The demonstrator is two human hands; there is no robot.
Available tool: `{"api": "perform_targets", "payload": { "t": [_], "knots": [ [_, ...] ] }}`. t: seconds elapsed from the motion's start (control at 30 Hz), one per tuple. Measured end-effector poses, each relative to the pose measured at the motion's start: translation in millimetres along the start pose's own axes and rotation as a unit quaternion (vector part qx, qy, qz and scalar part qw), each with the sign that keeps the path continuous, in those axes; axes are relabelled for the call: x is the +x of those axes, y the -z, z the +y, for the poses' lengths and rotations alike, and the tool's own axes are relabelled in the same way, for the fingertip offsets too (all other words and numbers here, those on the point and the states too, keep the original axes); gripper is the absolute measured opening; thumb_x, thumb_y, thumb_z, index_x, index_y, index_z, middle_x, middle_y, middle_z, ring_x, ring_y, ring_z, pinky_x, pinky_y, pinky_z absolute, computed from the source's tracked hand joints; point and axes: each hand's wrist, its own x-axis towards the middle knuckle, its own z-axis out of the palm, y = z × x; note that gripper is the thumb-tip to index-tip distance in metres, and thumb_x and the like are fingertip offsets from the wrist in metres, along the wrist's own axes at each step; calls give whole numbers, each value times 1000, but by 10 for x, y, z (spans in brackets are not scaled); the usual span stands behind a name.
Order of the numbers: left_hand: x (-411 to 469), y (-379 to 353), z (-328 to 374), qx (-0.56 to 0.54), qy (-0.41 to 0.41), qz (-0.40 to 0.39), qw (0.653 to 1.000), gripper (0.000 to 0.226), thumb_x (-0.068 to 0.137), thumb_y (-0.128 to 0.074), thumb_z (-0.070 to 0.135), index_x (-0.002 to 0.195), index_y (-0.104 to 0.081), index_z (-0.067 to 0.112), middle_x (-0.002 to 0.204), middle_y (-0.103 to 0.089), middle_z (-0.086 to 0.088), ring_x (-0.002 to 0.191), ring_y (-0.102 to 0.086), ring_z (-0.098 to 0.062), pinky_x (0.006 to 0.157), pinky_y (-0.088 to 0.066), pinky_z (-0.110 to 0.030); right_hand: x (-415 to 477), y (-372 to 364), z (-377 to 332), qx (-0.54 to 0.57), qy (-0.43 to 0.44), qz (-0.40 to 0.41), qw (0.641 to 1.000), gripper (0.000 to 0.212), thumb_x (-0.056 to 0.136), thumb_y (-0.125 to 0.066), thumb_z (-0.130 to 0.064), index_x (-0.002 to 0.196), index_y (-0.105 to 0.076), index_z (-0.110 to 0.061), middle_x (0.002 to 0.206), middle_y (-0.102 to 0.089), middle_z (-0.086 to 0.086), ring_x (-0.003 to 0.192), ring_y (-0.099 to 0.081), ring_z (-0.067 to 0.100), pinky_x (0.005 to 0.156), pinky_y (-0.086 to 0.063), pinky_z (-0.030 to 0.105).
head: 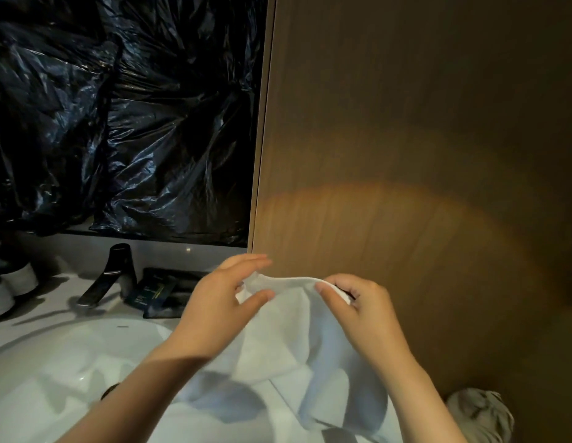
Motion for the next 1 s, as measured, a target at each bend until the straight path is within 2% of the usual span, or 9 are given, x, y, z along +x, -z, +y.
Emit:
{"api": "perform_targets", "payload": {
  "t": [0.17,0.27,0.37,0.5,0.7,0.77,0.87,0.93,1.0],
  "knots": [
    [-2,-137,33,2,-12,-39,999,37,84,-69,39,120,-62,41,112,-59,29,104,-50,12,81,-39,0,-24,2,-81,22,17,-28,999,23,94,-55,-44,81,-66,-28,71,-63,-4,65,-57,12,61,-46,37],
    [47,-138,49,3,-20,-26,999,10,88,-66,31,95,-71,36,86,-62,20,90,-56,-1,71,-41,-11,-26,20,-99,13,21,-34,999,20,93,-56,-44,83,-68,-31,76,-67,-9,71,-62,10,64,-49,37],
    [80,-89,50,-19,-34,-23,999,10,87,-68,27,78,-72,29,75,-59,12,78,-58,-6,65,-41,-16,-36,69,-67,7,17,-35,999,20,91,-59,-43,80,-68,-28,75,-67,-11,70,-61,8,63,-49,36],
    [192,58,84,-27,-40,39,998,9,87,-69,21,80,-74,22,77,-62,10,82,-60,0,67,-41,-10,-71,166,53,-13,-2,-49,999,33,88,-56,-48,76,-61,-18,67,-59,-5,61,-53,11,57,-44,39],
    [415,311,199,5,-37,117,992,7,87,-66,23,84,-73,24,78,-62,10,80,-57,-1,68,-45,-20,26,479,124,-64,31,-4,997,40,95,-58,-43,63,-45,-23,57,-41,-5,55,-42,5,55,-36,40],
    [459,384,264,0,-50,148,988,8,88,-66,26,83,-72,28,77,-63,11,80,-58,0,67,-43,-14,106,609,36,-60,56,50,995,35,95,-58,-45,67,-54,-26,60,-50,-7,58,-52,9,55,-42,40],
    [515,460,298,-25,-60,207,976,11,88,-64,34,79,-68,39,81,-66,18,81,-59,6,64,-42,-8,215,753,-91,-41,90,124,987,19,91,-61,-48,82,-68,-33,78,-66,-15,76,-64,10,60,-51,25],
    [563,443,202,-7,-27,208,978,12,88,-63,36,78,-67,39,82,-65,23,81,-59,7,63,-39,-13,263,767,-85,-66,67,115,989,16,89,-63,-46,82,-68,-33,79,-67,-18,78,-65,7,63,-53,27],
    [581,357,7,72,38,146,986,12,90,-61,35,79,-65,39,83,-64,18,76,-57,2,62,-36,-16,263,697,13,-145,3,57,988,17,89,-65,-43,78,-68,-30,76,-68,-16,76,-64,7,67,-52,35]
  ]
}}
